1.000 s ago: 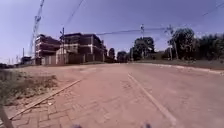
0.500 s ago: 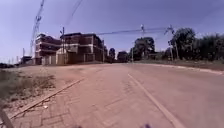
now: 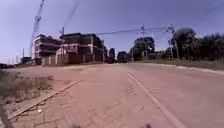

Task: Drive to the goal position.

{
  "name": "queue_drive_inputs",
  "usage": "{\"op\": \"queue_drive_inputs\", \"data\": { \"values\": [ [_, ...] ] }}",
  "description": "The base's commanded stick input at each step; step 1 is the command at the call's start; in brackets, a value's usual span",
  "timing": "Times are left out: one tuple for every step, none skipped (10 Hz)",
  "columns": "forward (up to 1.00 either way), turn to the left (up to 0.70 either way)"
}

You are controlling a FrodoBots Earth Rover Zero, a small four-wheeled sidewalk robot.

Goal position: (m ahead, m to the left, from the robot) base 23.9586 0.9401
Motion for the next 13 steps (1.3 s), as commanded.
{"op": "queue_drive_inputs", "data": {
  "values": [
    [0.30, 0.00],
    [0.30, 0.00],
    [0.30, 0.00],
    [0.30, 0.00],
    [0.30, 0.00],
    [0.30, 0.00],
    [0.30, 0.00],
    [0.30, 0.00],
    [0.30, 0.00],
    [0.30, 0.00],
    [0.30, 0.00],
    [0.30, 0.00],
    [0.30, 0.00]
  ]
}}
